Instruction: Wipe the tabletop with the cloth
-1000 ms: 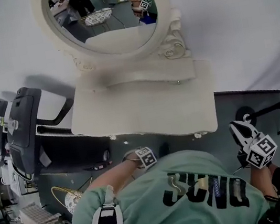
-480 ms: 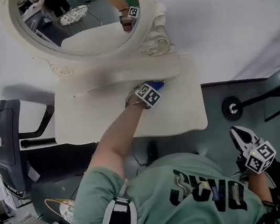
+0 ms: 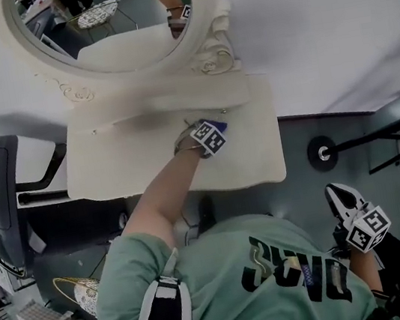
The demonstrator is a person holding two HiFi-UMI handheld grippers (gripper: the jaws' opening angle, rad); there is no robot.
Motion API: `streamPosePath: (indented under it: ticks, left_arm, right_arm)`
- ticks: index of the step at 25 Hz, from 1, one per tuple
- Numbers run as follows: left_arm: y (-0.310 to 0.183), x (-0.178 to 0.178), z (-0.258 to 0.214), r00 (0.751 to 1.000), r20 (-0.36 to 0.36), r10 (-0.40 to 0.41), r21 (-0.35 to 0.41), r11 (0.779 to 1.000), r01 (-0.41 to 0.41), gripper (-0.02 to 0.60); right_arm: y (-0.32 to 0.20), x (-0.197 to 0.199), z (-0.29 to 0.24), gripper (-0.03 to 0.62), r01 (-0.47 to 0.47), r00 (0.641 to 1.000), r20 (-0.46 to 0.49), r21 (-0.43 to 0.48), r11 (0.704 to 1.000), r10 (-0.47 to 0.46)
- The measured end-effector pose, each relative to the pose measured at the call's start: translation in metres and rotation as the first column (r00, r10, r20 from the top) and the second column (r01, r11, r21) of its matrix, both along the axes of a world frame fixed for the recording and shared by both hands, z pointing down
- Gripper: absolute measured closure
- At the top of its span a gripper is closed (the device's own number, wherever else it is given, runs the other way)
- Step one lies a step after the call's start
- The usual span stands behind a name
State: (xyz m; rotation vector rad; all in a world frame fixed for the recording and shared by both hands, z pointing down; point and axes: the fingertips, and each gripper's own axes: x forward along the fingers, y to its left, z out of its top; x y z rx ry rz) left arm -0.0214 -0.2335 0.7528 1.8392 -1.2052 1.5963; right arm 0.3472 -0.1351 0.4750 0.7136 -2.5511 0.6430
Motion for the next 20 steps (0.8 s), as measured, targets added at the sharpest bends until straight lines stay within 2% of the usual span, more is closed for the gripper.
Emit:
streamPosePath:
  ticks: [3, 8, 10, 12, 13, 14, 16, 18, 20]
  left_arm:
    - [0.070, 0.034, 0.000, 0.999, -0.008, 0.048, -0.046, 0.998, -0.048, 0.485]
    - [0.194, 0.086, 0.000, 0.998, -0.048, 0.044, -0.132, 0.990, -0.050, 0.483]
    - [0.239, 0.109, 0.006, 0.994, -0.105, 0.022, -0.213, 0.976, -0.044, 0.483]
    - [0.281, 0.126, 0.018, 0.988, -0.155, 0.013, -0.301, 0.952, -0.060, 0.483]
    - [0.293, 0.130, 0.021, 0.986, -0.167, 0.019, -0.317, 0.946, -0.072, 0.483]
    - [0.295, 0.130, 0.019, 0.983, -0.185, 0.017, -0.310, 0.948, -0.075, 0.482]
    - [0.264, 0.126, -0.001, 0.968, -0.251, -0.010, -0.229, 0.972, -0.049, 0.482]
    - [0.201, 0.112, -0.029, 0.952, -0.305, -0.013, -0.101, 0.995, -0.019, 0.482]
    - [0.135, 0.090, -0.050, 0.948, -0.319, 0.007, 0.009, 1.000, -0.004, 0.482]
  right_arm:
    - [-0.001, 0.010, -0.007, 0.582, 0.037, 0.999, 0.031, 0.020, 0.999, -0.037]
    - [-0.002, 0.027, -0.019, 0.582, 0.111, 0.990, 0.082, 0.059, 0.992, -0.116]
    - [-0.004, 0.034, -0.021, 0.582, 0.126, 0.986, 0.098, 0.068, 0.990, -0.132]
    - [-0.006, 0.034, -0.021, 0.582, 0.132, 0.985, 0.100, 0.064, 0.989, -0.138]
    - [-0.006, 0.031, -0.019, 0.582, 0.136, 0.985, 0.095, 0.058, 0.989, -0.141]
    - [-0.006, 0.025, -0.017, 0.582, 0.141, 0.985, 0.088, 0.051, 0.989, -0.145]
    - [-0.010, 0.012, -0.012, 0.582, 0.143, 0.987, 0.069, 0.040, 0.989, -0.145]
    - [-0.019, -0.006, -0.010, 0.582, 0.124, 0.990, 0.058, 0.029, 0.992, -0.126]
    - [-0.023, -0.032, -0.011, 0.582, 0.111, 0.992, 0.058, 0.019, 0.994, -0.112]
